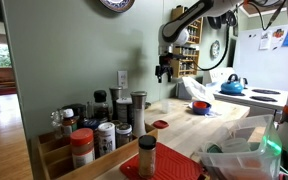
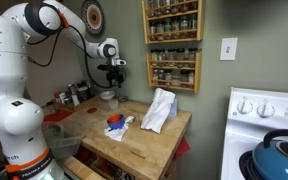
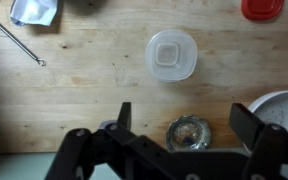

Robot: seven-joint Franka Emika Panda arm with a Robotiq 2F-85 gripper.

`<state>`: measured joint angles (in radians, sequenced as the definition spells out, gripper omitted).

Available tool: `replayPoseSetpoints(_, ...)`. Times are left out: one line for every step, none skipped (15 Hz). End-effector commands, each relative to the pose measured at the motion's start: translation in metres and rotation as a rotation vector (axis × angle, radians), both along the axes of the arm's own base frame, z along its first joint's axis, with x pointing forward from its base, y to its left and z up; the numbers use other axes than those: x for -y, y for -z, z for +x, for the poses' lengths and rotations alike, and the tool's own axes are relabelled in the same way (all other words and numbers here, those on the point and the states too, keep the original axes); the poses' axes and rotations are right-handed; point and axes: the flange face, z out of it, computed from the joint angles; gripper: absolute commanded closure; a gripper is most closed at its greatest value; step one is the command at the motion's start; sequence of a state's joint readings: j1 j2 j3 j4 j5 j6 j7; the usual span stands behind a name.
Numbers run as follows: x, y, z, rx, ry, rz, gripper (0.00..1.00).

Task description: Pick up the measuring cup near the wooden spice rack and stack it on the measuring cup near the wall socket and the flip the stacked measuring cups to position them upright

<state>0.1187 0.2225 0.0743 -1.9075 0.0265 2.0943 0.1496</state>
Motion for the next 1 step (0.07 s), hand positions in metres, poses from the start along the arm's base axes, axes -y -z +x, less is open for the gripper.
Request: replayPoseSetpoints(0.0004,-0.0022,-0.0017,0.001,-0.001,-0.002,0.0)
